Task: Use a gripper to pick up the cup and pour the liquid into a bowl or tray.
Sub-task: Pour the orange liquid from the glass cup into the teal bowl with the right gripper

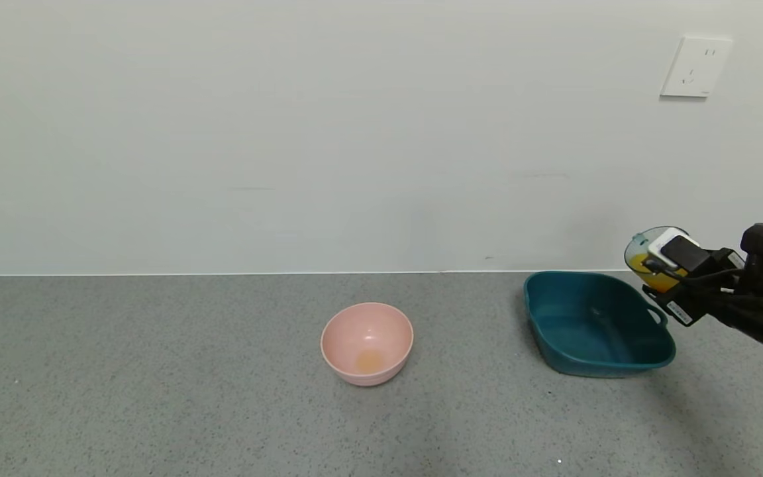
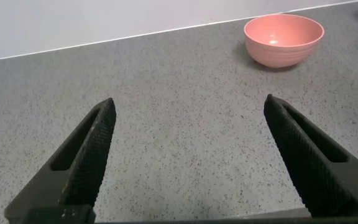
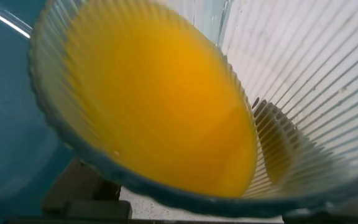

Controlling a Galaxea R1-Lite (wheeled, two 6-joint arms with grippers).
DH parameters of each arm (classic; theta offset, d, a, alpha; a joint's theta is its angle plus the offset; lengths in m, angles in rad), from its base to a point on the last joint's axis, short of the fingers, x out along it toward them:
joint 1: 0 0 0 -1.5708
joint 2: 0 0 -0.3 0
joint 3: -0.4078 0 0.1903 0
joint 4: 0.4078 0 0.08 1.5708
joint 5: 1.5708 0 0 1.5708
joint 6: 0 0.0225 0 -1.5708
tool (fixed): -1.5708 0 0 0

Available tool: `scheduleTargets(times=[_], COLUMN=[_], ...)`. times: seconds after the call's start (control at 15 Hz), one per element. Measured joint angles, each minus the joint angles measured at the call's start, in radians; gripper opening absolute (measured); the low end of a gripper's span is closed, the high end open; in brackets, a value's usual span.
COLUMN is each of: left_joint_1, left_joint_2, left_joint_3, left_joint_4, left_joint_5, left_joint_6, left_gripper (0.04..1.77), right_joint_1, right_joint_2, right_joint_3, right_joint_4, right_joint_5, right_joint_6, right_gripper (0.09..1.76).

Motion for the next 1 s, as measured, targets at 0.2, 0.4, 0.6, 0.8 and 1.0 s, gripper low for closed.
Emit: scheduleTargets(times=[0.2, 0.4, 0.6, 0.8, 1.0], left_joint_1=[0.0, 0.0, 0.0, 0.0, 0.0], left_joint_2=[0.0, 0.0, 0.0, 0.0, 0.0], left_joint_3=[0.0, 0.0, 0.0, 0.0, 0.0], left_joint_4=[0.0, 0.0, 0.0, 0.0, 0.0], left_joint_5=[0.0, 0.0, 0.0, 0.0, 0.0], left_joint_6=[0.0, 0.0, 0.0, 0.0, 0.0], left_gripper=[1.72, 1.72, 1.72, 1.72, 1.72], right_joint_1=[0.001, -0.002, -0.007, -0.008, -0.009], right_joint_2=[-0.003, -0.002, 0.0, 0.004, 0.008], right_joint_3=[-0.001, -0.002, -0.005, -0.006, -0.011], right_joint_4=[0.002, 0.003, 0.004, 0.004, 0.0], right_joint_5=[0.0, 0.0, 0.0, -0.001, -0.002], right_joint_6=[-0.061, -0.12, -0.186, -0.234, -0.279], right_gripper=[1.35, 1.35, 1.35, 1.35, 1.35])
